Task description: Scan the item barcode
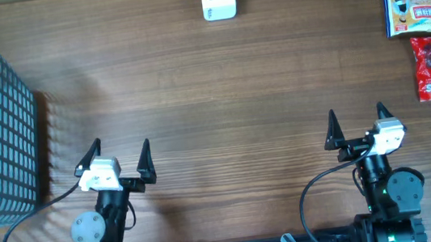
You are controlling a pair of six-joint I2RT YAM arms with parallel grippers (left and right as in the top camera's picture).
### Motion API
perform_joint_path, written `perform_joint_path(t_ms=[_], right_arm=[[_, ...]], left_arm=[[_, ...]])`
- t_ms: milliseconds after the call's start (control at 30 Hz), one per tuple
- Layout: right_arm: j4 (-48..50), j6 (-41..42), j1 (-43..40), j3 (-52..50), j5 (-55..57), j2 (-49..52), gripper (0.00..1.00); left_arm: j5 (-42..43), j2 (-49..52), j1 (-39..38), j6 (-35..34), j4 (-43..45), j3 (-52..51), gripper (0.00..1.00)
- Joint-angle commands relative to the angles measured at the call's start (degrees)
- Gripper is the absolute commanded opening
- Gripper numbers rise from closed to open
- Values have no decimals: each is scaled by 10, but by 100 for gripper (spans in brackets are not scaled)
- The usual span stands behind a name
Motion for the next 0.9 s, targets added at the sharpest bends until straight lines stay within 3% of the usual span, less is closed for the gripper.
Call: perform_joint_path(t_ms=[0, 167, 867], right_arm=[[1, 5, -3, -1, 8, -5, 100], [1, 5, -3, -1, 7, -5, 100], [1, 5, -3, 0, 8, -5, 100]], left_arm=[[-61, -6, 3, 13, -13, -7, 100], [-118, -6, 3, 26, -19, -7, 100], [-129, -6, 3, 43, -19, -7, 100]])
